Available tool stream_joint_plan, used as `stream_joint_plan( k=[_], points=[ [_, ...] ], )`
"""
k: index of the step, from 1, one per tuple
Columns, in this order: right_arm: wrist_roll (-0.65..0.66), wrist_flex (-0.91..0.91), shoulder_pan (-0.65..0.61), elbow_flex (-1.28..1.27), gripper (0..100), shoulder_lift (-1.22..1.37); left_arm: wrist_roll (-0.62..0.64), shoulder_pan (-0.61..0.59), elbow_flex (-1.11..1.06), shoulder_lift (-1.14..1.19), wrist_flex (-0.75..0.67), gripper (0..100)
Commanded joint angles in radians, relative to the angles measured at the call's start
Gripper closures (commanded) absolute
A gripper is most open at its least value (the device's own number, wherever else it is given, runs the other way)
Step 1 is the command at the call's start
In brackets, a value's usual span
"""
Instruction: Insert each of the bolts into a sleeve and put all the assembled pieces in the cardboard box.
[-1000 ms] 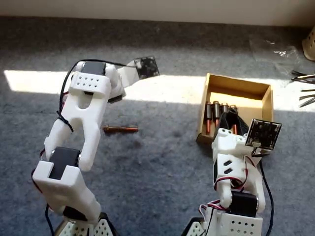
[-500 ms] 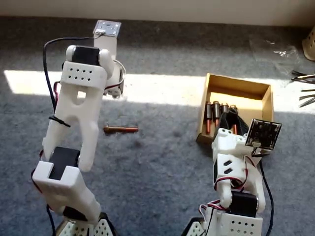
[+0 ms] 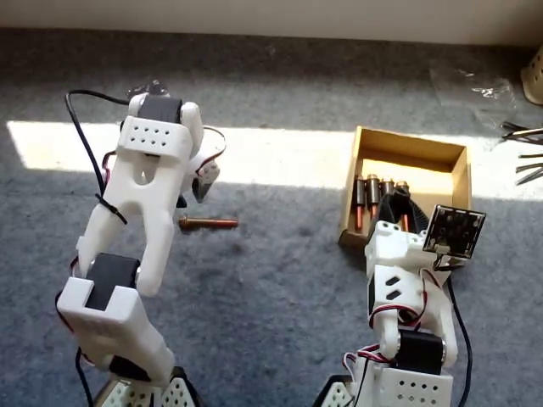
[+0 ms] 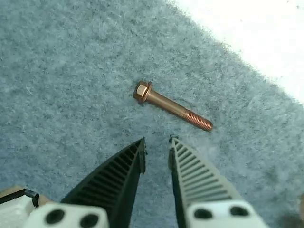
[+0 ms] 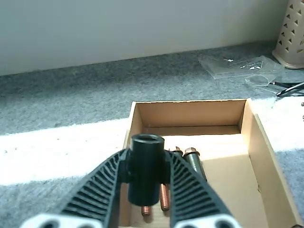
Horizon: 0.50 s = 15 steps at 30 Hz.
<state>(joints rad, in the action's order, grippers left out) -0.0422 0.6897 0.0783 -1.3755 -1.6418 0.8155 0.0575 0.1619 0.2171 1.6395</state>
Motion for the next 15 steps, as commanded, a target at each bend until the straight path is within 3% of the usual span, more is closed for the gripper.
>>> stream_joint_plan(
  k=[1,8,15],
  points=[
    [-0.006,-0.028,0.005,0.005,99.5,-0.013,0.101,0.05,-0.016,-0.005,-0.028,91],
    [-0.006,-0.028,0.005,0.005,99.5,-0.013,0.288,0.056,-0.088,-0.004,-0.064,91],
    [-0.006,-0.028,0.005,0.005,99.5,-0.013,0.379,0.039,-0.246,-0.004,-0.249,91]
  ],
)
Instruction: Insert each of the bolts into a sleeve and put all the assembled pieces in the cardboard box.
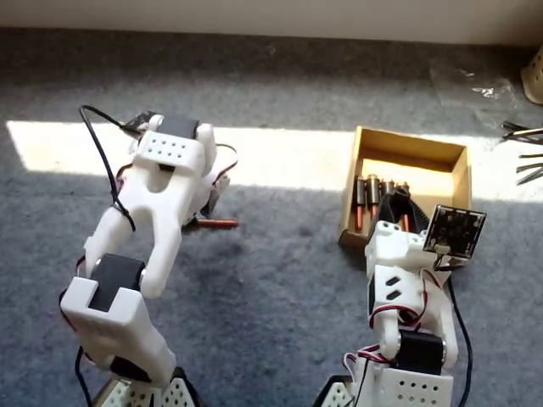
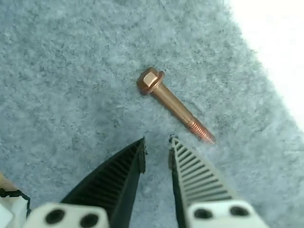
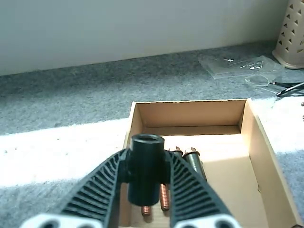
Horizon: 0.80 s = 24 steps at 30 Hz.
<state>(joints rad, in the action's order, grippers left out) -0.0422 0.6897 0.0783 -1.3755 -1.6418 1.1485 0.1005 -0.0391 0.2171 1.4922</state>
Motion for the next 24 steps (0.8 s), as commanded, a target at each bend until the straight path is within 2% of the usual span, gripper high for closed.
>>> stream_joint_plan(
  k=[1,5,9,24],
  points=[
    [-0.006,-0.028,0.005,0.005,99.5,-0.013,0.054,-0.016,-0.062,-0.004,-0.13,91],
    [-0.006,-0.028,0.005,0.005,99.5,-0.013,0.064,-0.065,-0.136,-0.004,-0.249,91],
    [-0.006,-0.028,0.005,0.005,99.5,-0.013,0.064,-0.064,-0.211,-0.004,-0.334,91],
    [-0.006,-0.028,0.005,0.005,99.5,-0.013,0.06,-0.067,-0.271,-0.004,-0.351,91]
  ],
)
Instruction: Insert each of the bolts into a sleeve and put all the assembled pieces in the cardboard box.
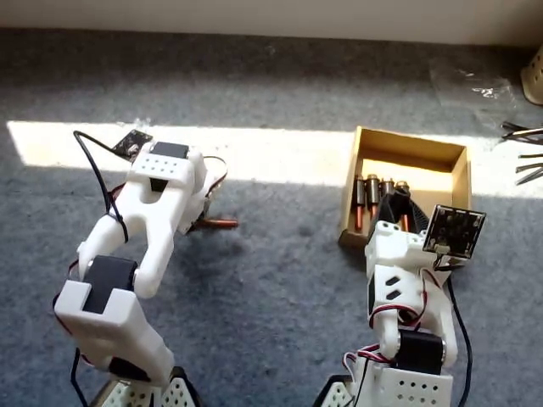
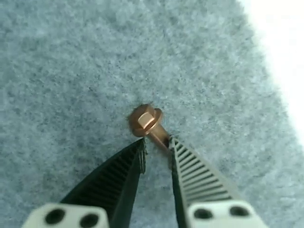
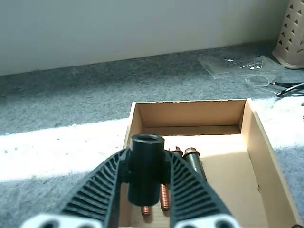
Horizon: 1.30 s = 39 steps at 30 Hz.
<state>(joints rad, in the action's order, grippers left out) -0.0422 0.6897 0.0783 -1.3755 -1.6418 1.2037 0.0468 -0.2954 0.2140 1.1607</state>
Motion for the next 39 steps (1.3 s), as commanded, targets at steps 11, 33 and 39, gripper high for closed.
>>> stream_joint_plan(
  k=[11,33,39],
  points=[
    [-0.006,-0.028,0.005,0.005,99.5,-0.013,0.009,-0.007,-0.088,-0.001,-0.066,56],
    [-0.006,-0.028,0.005,0.005,99.5,-0.013,0.008,-0.059,-0.088,-0.001,-0.064,92],
    [-0.006,-0.028,0.005,0.005,99.5,-0.013,0.006,-0.058,-0.088,-0.001,-0.063,93]
  ],
)
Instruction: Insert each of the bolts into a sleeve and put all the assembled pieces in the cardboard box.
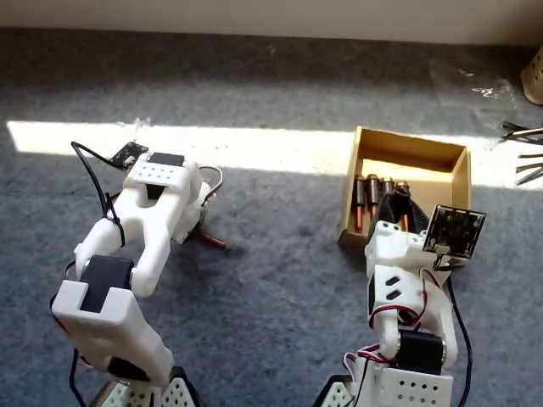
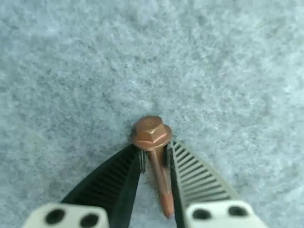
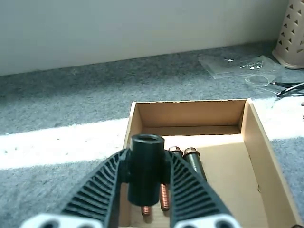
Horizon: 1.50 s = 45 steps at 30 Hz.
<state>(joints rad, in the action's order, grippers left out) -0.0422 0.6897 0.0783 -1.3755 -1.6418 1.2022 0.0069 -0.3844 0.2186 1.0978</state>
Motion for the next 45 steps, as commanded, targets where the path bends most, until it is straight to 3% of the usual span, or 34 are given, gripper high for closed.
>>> stream_joint_plan(
  k=[1,10,20,25,30,40,45],
  points=[
    [-0.006,-0.028,0.005,0.005,99.5,-0.013,0.008,-0.018,0.001,-0.005,0.0,93],
    [-0.006,-0.028,0.005,0.005,99.5,-0.013,-0.003,-0.018,0.005,-0.005,0.0,93],
    [-0.006,-0.028,0.005,0.005,99.5,-0.013,-0.413,-0.062,0.01,-0.007,0.002,93],
    [-0.006,-0.028,-0.001,0.005,99.5,-0.013,-0.727,-0.056,0.015,-0.016,0.025,93],
    [0.037,-0.028,-0.122,0.005,99.5,-0.013,-0.954,-0.035,0.051,-0.015,0.026,99],
    [0.213,-0.027,-0.409,-0.076,99.5,-0.013,-0.997,0.041,0.114,-0.016,0.038,99],
    [0.241,-0.027,-0.515,-0.077,99.5,-0.007,-0.999,0.041,0.228,-0.016,0.15,99]
  ],
)
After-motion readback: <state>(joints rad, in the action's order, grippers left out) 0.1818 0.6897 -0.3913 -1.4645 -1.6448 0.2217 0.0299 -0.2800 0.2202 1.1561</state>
